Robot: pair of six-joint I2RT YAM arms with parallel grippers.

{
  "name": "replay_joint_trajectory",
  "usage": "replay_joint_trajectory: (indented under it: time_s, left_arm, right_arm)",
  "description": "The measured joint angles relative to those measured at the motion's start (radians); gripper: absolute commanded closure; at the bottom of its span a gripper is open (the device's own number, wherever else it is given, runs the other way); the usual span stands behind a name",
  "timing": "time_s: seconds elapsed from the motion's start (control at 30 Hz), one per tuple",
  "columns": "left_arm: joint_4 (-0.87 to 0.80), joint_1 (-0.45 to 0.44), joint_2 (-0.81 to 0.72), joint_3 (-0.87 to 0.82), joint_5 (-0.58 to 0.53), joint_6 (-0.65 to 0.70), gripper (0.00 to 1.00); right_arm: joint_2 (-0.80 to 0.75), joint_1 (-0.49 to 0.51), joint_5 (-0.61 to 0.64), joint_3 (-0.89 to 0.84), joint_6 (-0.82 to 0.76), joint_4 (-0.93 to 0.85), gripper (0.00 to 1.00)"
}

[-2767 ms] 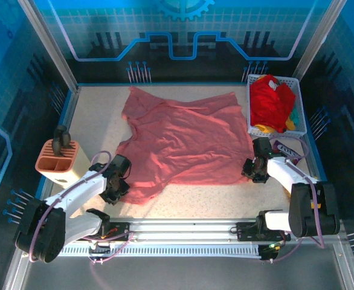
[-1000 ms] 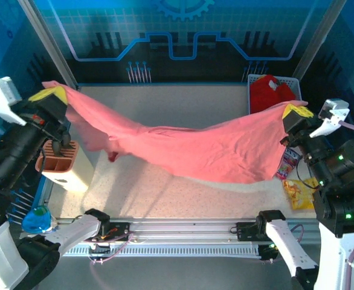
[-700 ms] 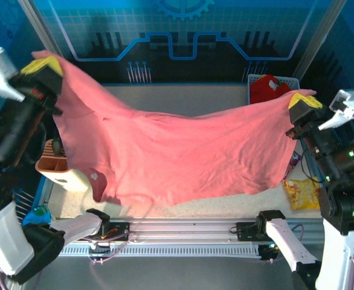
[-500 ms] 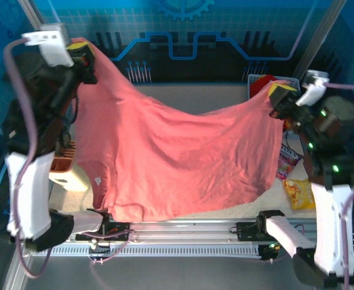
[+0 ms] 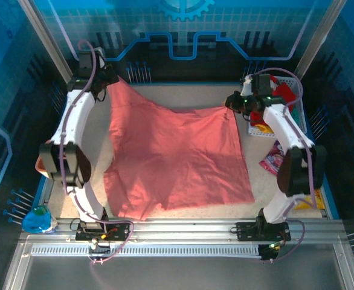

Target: Fold and stack the t-shirts

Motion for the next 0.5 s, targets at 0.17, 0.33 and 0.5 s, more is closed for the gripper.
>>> replay_joint_trajectory:
  time_s: [0.17,0.33,0.5]
  left_arm:
    - [-0.003,0.003,0.148,0.088,0.035,-0.031,1.00]
    - [0.035,0.003,0.092,-0.015,0.047,-0.056,1.00]
    - [0.071,0.003,-0.023,-0.211,0.040,-0.085,1.00]
  right_arm:
    - [0.201,-0.006,-0.041,0.166,0.000,0.003,1.00]
    - [0.226,-0.029,-0.064,0.212,-0.008,0.003,1.00]
    - [0.229,-0.066,-0.085,0.211,-0.012,0.003,1.00]
